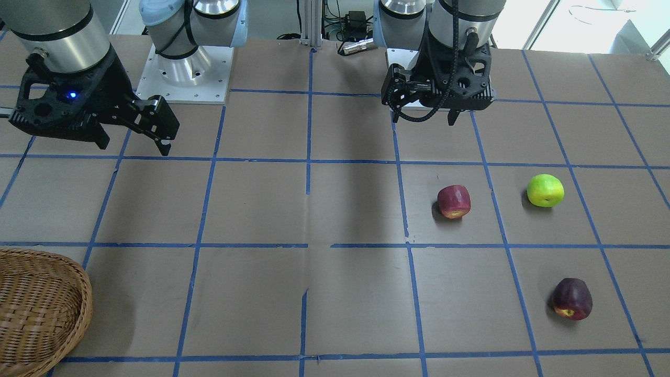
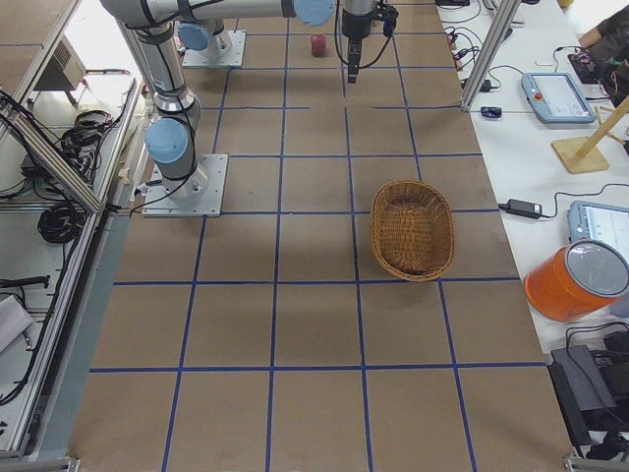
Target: Put all apples into basket
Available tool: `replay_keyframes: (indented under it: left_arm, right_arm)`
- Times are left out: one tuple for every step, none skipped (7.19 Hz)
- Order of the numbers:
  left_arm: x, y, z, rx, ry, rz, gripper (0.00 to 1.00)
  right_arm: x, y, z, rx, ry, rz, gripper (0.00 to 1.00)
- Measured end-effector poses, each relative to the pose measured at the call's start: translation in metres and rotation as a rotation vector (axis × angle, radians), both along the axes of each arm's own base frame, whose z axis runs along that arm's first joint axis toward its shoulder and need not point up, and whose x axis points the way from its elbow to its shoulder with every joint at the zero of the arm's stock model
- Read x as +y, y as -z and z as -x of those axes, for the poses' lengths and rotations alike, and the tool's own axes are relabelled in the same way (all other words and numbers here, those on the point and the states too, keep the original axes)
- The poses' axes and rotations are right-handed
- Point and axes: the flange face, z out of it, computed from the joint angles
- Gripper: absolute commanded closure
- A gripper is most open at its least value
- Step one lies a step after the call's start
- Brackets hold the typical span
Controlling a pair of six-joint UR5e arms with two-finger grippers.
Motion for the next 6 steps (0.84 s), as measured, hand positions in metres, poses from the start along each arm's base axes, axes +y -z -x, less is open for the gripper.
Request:
replay_keyframes:
  left_arm:
    - [0.0,0.0003,-0.0001,0.0,0.0,0.0,0.0]
    - [0.0,0.0006,0.0,0.0,0.0,-0.001,0.0]
    - [0.0,0.0011,-0.0006,-0.001,-0.001,-0.002,0.0]
    - [0.0001,0.0007,-0.0016,-0.002,-0.003,-0.002,0.0]
    - [0.0002,-0.0006,-0.0023,0.0,-0.003,0.002,0.0]
    - [-0.0004,0.0004,-0.0031,-0.002,0.002,0.002,0.0]
  right_arm:
    - [-0.0003,-0.0008,-0.0004,0.0,0.0,0.005,0.0]
    - [-0.0002,-0.0009,-0.0006,0.0,0.0,0.007,0.0]
    - [-0.0003,-0.0005,-0.0006,0.0,0.0,0.007,0.0]
    - [-0.0006,-0.0001,-0.0007,0.0,0.0,0.006,0.0]
    - [-0.0006,0.0009,-0.0003,0.004,-0.004,0.004,0.0]
    - [0.0004,0.0022,0.0003,0.01,-0.01,-0.002,0.0]
